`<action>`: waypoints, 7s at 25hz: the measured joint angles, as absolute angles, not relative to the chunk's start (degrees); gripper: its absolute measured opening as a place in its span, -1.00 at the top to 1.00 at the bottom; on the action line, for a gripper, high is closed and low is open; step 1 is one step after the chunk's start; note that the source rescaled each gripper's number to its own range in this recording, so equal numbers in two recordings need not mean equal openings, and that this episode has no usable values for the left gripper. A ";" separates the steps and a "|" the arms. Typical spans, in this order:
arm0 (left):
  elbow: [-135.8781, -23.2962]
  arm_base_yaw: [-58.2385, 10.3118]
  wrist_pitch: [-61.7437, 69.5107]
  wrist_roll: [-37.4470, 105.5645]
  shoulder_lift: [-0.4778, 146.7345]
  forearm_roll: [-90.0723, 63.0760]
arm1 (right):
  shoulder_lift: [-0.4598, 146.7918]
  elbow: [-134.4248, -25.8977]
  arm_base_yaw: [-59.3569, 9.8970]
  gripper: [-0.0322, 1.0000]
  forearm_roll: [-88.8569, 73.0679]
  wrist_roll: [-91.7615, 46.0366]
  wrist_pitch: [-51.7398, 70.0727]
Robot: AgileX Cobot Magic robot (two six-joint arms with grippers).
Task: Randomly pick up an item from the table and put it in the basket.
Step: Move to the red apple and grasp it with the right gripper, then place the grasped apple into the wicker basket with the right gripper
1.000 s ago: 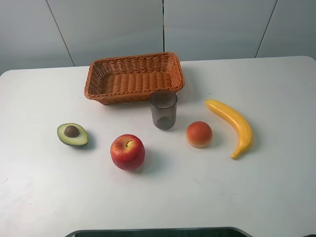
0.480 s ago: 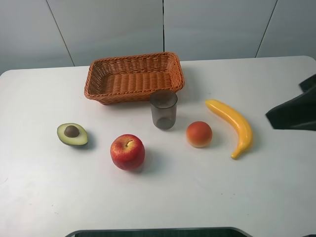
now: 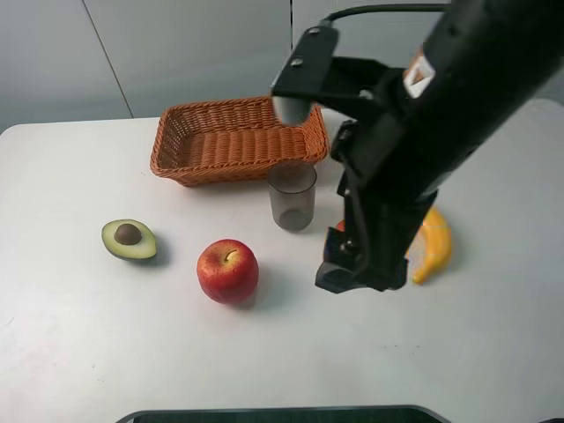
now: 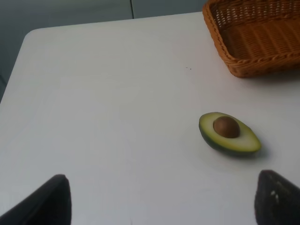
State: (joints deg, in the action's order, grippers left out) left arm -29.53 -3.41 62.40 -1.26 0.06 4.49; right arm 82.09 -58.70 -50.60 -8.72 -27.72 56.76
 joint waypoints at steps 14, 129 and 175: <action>-29.53 -3.41 62.40 -1.26 0.06 4.49 | 105.30 -78.10 -61.39 -0.99 -2.70 -32.89 55.95; -29.53 -3.41 62.40 -1.26 0.06 4.49 | 118.65 -97.33 -36.88 0.85 3.17 1.93 34.69; -29.53 -3.41 62.40 -1.12 0.06 4.49 | 124.98 -97.43 -35.01 -0.99 6.98 4.23 35.76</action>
State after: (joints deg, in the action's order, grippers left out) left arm -29.53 -3.41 62.40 -1.12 0.06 4.49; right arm 124.98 -97.43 -35.01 6.98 4.23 35.76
